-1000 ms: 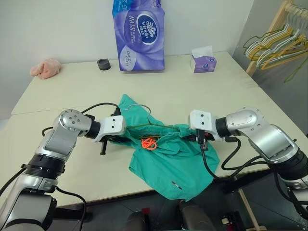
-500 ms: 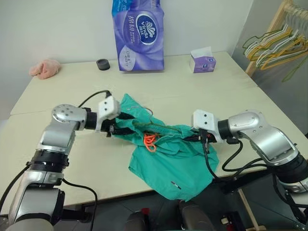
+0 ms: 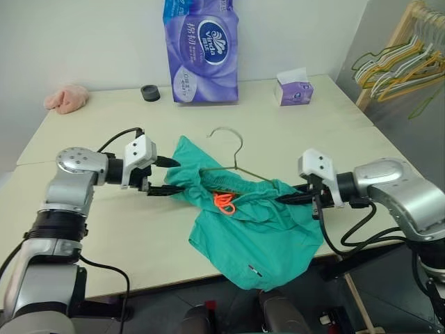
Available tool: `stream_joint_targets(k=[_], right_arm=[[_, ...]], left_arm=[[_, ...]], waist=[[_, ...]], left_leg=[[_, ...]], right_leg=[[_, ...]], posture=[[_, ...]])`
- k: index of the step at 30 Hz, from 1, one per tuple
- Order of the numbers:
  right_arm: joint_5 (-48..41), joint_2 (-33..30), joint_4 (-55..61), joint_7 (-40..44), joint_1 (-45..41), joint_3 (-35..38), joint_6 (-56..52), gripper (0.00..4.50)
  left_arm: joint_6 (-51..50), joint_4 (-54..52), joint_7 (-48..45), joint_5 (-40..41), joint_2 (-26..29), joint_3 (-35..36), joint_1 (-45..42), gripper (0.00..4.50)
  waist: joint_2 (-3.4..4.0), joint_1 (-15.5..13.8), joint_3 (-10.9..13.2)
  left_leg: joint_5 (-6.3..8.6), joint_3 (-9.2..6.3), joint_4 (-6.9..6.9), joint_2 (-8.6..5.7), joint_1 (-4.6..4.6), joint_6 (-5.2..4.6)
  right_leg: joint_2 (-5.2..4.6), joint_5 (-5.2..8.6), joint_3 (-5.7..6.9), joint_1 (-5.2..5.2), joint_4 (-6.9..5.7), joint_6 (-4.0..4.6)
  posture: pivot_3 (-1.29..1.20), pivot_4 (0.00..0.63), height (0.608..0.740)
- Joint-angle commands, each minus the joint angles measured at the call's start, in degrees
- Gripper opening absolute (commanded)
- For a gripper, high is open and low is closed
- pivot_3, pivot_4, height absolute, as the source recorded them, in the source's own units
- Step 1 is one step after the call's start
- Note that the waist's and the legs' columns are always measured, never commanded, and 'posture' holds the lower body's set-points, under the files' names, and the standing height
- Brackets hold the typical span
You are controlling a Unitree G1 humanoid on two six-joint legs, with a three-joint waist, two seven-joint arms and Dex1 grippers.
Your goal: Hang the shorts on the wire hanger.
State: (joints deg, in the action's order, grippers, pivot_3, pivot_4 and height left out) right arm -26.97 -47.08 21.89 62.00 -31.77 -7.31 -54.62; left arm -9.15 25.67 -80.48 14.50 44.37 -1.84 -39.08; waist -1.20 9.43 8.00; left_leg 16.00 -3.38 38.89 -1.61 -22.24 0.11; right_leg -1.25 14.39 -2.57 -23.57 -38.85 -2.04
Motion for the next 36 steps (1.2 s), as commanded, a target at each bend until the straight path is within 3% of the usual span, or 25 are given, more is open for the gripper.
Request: stream_joint_targets(k=[1,7,15,19,24,27,30,36], right_arm=[[-5.1,-1.01,2.93,-3.66,3.64,8.94,-6.53,0.0],[-11.23,-1.54,8.29,-9.88,13.94,22.17,-16.63,0.0],[-15.98,1.07,13.32,-17.38,27.3,42.9,-26.07,0.0],[-16.64,3.36,17.22,-18.32,39.03,53.26,-27.77,0.0],[-14.7,5.46,16.92,-20.65,47.54,63.7,-27.37,0.0],[-12.54,5.44,14.35,-23.03,49.52,69.42,-26.81,0.0],[-10.46,4.18,10.31,-27.02,46.04,75.16,-27.95,0.0],[-3.94,-3.73,2.3,-34.04,37.21,75.68,-21.51,0.0]], left_arm=[[-11.98,-7.43,-0.89,9.03,2.35,6.11,-0.97,3.93],[-24.42,-17.46,0.79,17.63,1.59,8.43,1.35,3.93],[-31.87,-29.43,3.96,25.08,-7.13,4.28,-1.52,3.93],[-27.81,-31.27,4.18,22.07,-9.08,0.84,-2.62,3.93],[-22.63,-32.36,5.64,19.32,-14.55,-4.0,-4.51,3.93],[-21.43,-31.85,7.3,18.35,-18.29,-6.15,-6.11,3.93],[-18.57,-29.67,10.05,15.43,-22.28,-8.22,-8.54,3.93],[-16.74,-25.69,15.93,13.16,-30.59,-8.94,-14.54,3.93]], waist=[[0.0,0.13,0.0],[0.04,0.12,0.02],[0.05,-0.69,0.05],[0.11,-0.47,0.11],[0.28,0.32,0.26],[0.22,1.03,0.39],[0.19,1.72,0.61],[0.29,3.31,1.23]], left_leg=[[0.0,-0.02,0.01,0.0,-0.12,0.0],[0.0,-0.03,0.02,0.0,-0.26,-0.01],[0.0,-0.01,0.07,-0.04,-0.18,-0.01],[0.0,0.03,0.03,-0.03,-0.08,-0.01],[0.01,0.42,-0.04,-0.02,0.35,-0.02],[0.02,0.52,-0.06,-0.03,0.32,-0.03],[0.05,0.58,-0.08,-0.04,0.29,-0.07],[0.28,1.21,-0.14,-0.02,0.29,-0.48]], right_leg=[[0.0,0.0,0.01,-0.09,-0.01,0.0],[0.01,0.0,0.01,-0.24,-0.08,0.0],[0.06,0.01,-0.02,-0.03,0.0,-0.02],[0.14,0.05,-0.08,0.06,0.02,-0.07],[0.33,0.24,-0.2,0.38,0.17,-0.38],[0.49,0.27,-0.32,0.38,0.29,-0.42],[0.51,0.27,-0.38,0.38,0.39,-0.43],[0.64,0.22,-1.31,0.39,0.78,-0.5]], posture=[[-0.24,0.103,0.74],[-0.26,0.119,0.74],[-0.31,0.14,0.74],[-0.35,0.156,0.74],[-0.38,0.167,0.74],[-0.39,0.171,0.74],[-0.39,0.175,0.74],[-0.4,0.19,0.74]])
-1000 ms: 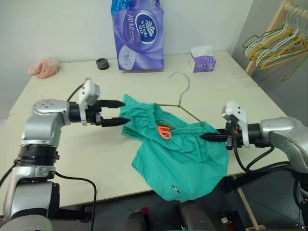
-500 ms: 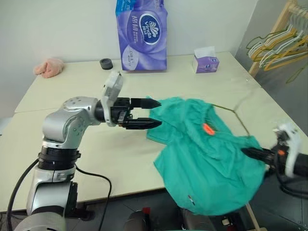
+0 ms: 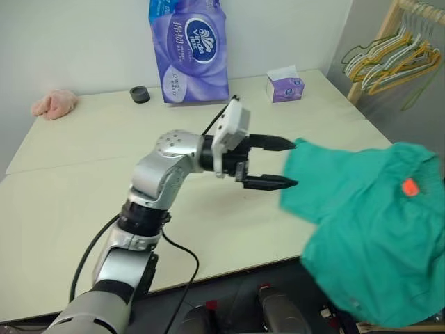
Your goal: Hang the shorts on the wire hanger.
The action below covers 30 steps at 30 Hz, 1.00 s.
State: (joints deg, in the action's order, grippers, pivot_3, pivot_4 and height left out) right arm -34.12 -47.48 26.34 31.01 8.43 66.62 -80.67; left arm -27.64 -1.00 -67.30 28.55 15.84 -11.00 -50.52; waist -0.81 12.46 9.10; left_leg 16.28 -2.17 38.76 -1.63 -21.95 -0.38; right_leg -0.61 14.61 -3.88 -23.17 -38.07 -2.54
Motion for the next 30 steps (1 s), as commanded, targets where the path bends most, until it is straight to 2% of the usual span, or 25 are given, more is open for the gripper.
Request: stream_joint_targets(k=[1,7,13,18,30], right_arm=[[4.1,-4.42,-3.4,-3.53,-3.86,1.27,5.85,0.0],[7.55,-9.69,-11.53,-9.03,-14.62,-2.19,8.66,0.0],[8.52,-11.8,-20.19,-15.55,-29.98,-3.8,1.9,0.0],[9.31,-11.78,-25.16,-17.99,-40.38,-3.99,-9.0,0.0],[4.42,-6.16,-26.7,-25.74,-44.24,-3.09,-11.83,0.0]], left_arm=[[2.07,1.66,3.44,-1.23,-3.0,0.28,-4.0,3.93],[3.51,5.79,5.57,-2.13,-6.47,1.02,-9.92,3.93],[5.73,8.0,4.36,-2.23,-7.5,1.0,-13.73,3.93],[7.88,9.89,3.22,-2.59,-8.24,0.7,-15.58,3.93],[11.05,16.25,-2.48,-3.03,-10.17,0.63,-21.49,3.93]], waist=[[-0.13,0.42,0.22],[-0.18,1.96,0.49],[0.18,2.49,0.99],[0.17,2.99,1.62],[0.26,3.74,2.43]], left_leg=[[0.06,0.13,-0.01,0.0,-0.04,-0.1],[0.17,0.69,-0.04,0.01,0.01,-0.25],[0.26,0.86,-0.05,0.01,0.04,-0.41],[0.27,1.11,-0.05,0.01,0.1,-0.43],[0.45,1.9,-0.04,-0.01,0.04,-0.73]], right_leg=[[0.01,0.0,-0.1,0.0,0.05,-0.02],[0.02,-0.07,-0.4,0.0,0.23,-0.3],[0.02,-0.1,-0.61,-0.01,0.29,-0.36],[0.05,-0.16,-1.13,-0.03,0.31,-0.47],[0.01,-0.56,-1.73,-0.08,1.03,-1.21]], posture=[[-0.39,0.19,0.74],[-0.38,0.195,0.74],[-0.38,0.202,0.74],[-0.39,0.212,0.74],[-0.4,0.218,0.74]])
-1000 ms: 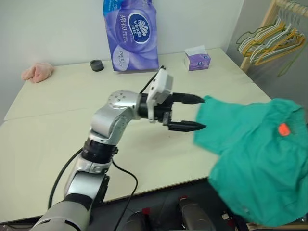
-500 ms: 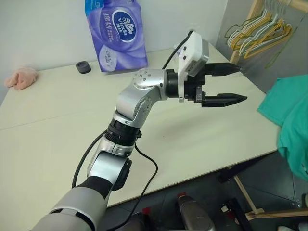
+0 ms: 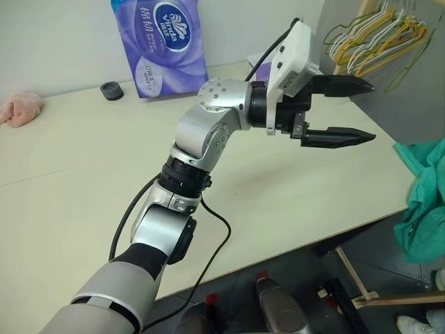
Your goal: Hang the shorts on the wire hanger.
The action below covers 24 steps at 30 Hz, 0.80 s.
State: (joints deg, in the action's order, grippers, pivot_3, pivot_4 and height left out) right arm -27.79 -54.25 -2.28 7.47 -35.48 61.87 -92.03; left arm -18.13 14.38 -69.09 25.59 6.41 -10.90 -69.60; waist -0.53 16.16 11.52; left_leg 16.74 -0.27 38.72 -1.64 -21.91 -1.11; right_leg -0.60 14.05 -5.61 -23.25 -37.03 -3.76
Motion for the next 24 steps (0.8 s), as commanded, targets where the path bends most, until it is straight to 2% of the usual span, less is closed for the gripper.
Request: stream_joint_targets(k=[1,9,12,15,18,22,23,24], right_arm=[[-2.87,1.65,2.71,-3.28,-0.61,1.92,-0.47,0.0],[-8.53,6.7,9.35,-9.38,-5.17,3.35,-0.47,0.0],[-11.34,8.59,12.04,-12.18,-5.82,3.44,-0.47,0.74],[-13.73,10.61,14.29,-15.4,-7.03,3.95,-0.47,1.7],[-14.43,12.33,16.59,-18.48,-9.24,4.06,-0.47,2.74],[-12.94,11.99,21.14,-17.88,-9.13,0.29,-0.33,4.19],[-10.62,12.66,22.38,-19.45,-10.08,-0.18,0.1,4.42],[-9.29,11.8,23.38,-19.06,-8.7,-2.2,2.17,4.47]], left_arm=[[1.03,1.77,-1.17,0.42,-1.26,0.73,-3.11,3.93],[-2.97,6.75,-4.49,3.59,-3.43,2.27,-7.9,3.93],[-1.59,9.52,-5.17,2.65,-3.99,2.46,-9.44,3.96],[-0.23,11.31,-5.91,1.68,-4.35,2.26,-10.06,3.96],[1.12,12.73,-6.7,0.86,-4.44,2.26,-10.5,3.96],[2.93,15.02,-6.99,-0.06,-4.44,2.86,-11.31,3.96],[3.45,15.74,-7.08,-0.36,-4.34,2.95,-11.48,3.96],[3.93,16.37,-7.17,-0.62,-4.26,3.02,-11.64,3.96]], waist=[[-0.03,0.07,0.02],[-0.02,1.45,0.2],[0.0,1.75,0.27],[0.01,2.38,0.28],[0.02,2.86,0.29],[0.03,2.94,0.3],[0.04,2.94,0.3],[0.04,2.94,0.3]], left_leg=[[0.02,0.05,0.01,0.0,0.0,-0.04],[0.1,0.29,0.03,-0.02,-0.03,-0.16],[0.1,0.3,-0.01,-0.01,-0.04,-0.16],[0.1,0.31,-0.04,0.01,-0.04,-0.17],[0.1,0.31,-0.05,0.01,-0.04,-0.17],[0.11,0.32,-0.06,0.01,-0.07,-0.18],[0.11,0.33,-0.06,0.01,-0.08,-0.18],[0.11,0.35,-0.06,0.01,-0.08,-0.18]], right_leg=[[0.0,-0.03,-0.04,0.0,0.04,-0.05],[-0.04,-0.13,-0.23,-0.06,0.16,-0.27],[-0.03,-0.12,-0.25,-0.06,0.14,-0.28],[0.01,-0.12,-0.27,-0.07,0.14,-0.29],[0.01,-0.11,-0.28,-0.08,0.15,-0.3],[0.0,-0.1,-0.3,-0.18,0.14,-0.31],[0.0,-0.11,-0.3,-0.19,0.14,-0.31],[0.0,-0.1,-0.32,-0.21,0.14,-0.31]], posture=[[-0.4,0.217,0.74],[-0.4,0.212,0.74],[-0.4,0.21,0.74],[-0.4,0.207,0.74],[-0.4,0.203,0.74],[-0.39,0.201,0.74],[-0.39,0.201,0.74],[-0.39,0.201,0.74]])
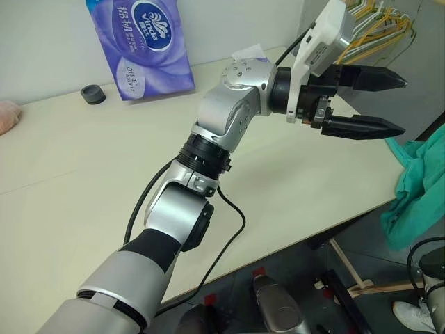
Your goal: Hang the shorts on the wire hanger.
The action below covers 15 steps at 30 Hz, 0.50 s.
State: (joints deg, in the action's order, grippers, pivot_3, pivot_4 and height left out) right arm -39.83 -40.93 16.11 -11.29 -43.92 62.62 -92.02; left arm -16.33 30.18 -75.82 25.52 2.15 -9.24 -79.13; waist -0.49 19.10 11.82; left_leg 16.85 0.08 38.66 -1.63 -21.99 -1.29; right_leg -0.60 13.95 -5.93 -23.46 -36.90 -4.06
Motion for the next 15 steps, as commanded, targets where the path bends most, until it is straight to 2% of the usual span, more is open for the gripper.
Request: stream_joint_targets(k=[1,3,6,8,11,13,15], right_arm=[[4.0,-3.0,5.96,1.01,2.16,-5.65,5.38,4.47],[7.35,-2.86,6.37,-0.2,2.76,-7.89,10.24,4.47],[9.53,-3.18,6.7,3.34,4.72,-11.71,19.67,4.47],[12.77,-4.13,7.61,7.19,8.06,-15.26,30.22,4.47],[19.33,-6.41,7.37,11.41,13.26,-19.87,45.39,4.47],[22.59,-7.15,5.53,10.98,14.97,-21.24,49.71,4.47],[25.07,-8.02,3.2,10.06,16.14,-22.18,49.11,4.47]], left_arm=[[2.53,1.06,-0.46,-0.8,0.04,1.4,-2.25,3.96],[2.92,1.65,-0.31,-1.11,0.05,1.48,-2.45,3.96],[3.95,2.46,0.32,-2.26,0.24,1.39,-2.43,3.96],[5.35,3.27,0.77,-3.62,0.62,1.13,-2.08,3.96],[2.34,-4.76,1.96,-3.96,2.32,0.1,1.94,3.96],[1.29,-6.8,2.36,-4.15,2.95,-0.13,3.03,3.96],[0.82,-7.84,2.57,-4.47,3.42,-0.32,3.72,3.96]], waist=[[0.01,0.0,0.0],[0.01,0.05,0.0],[0.0,0.05,0.0],[0.0,0.04,0.0],[0.03,0.07,-0.02],[0.03,-0.02,-0.02],[0.01,-0.29,-0.02]], left_leg=[[0.0,0.0,0.0,0.0,0.0,0.0],[0.0,0.0,0.0,0.0,0.03,0.0],[0.0,0.01,0.0,0.0,0.02,0.0],[0.0,0.03,0.0,0.0,0.02,0.0],[0.0,0.01,-0.01,0.0,0.03,0.0],[0.0,0.02,-0.04,0.01,0.04,0.0],[0.0,-0.02,0.0,0.01,0.06,0.01]], right_leg=[[0.0,0.0,0.0,-0.01,0.0,0.0],[0.0,0.0,0.0,-0.04,0.0,-0.01],[0.0,0.0,-0.01,-0.07,0.01,-0.02],[0.0,0.0,-0.02,-0.08,0.0,-0.03],[0.0,0.0,-0.01,-0.09,-0.02,-0.05],[0.0,0.01,-0.03,-0.09,-0.07,-0.07],[0.0,0.0,0.01,-0.09,-0.08,-0.08]], posture=[[-0.39,0.2,0.74],[-0.38,0.197,0.74],[-0.38,0.194,0.74],[-0.36,0.188,0.74],[-0.35,0.183,0.74],[-0.33,0.18,0.74],[-0.33,0.177,0.74]])
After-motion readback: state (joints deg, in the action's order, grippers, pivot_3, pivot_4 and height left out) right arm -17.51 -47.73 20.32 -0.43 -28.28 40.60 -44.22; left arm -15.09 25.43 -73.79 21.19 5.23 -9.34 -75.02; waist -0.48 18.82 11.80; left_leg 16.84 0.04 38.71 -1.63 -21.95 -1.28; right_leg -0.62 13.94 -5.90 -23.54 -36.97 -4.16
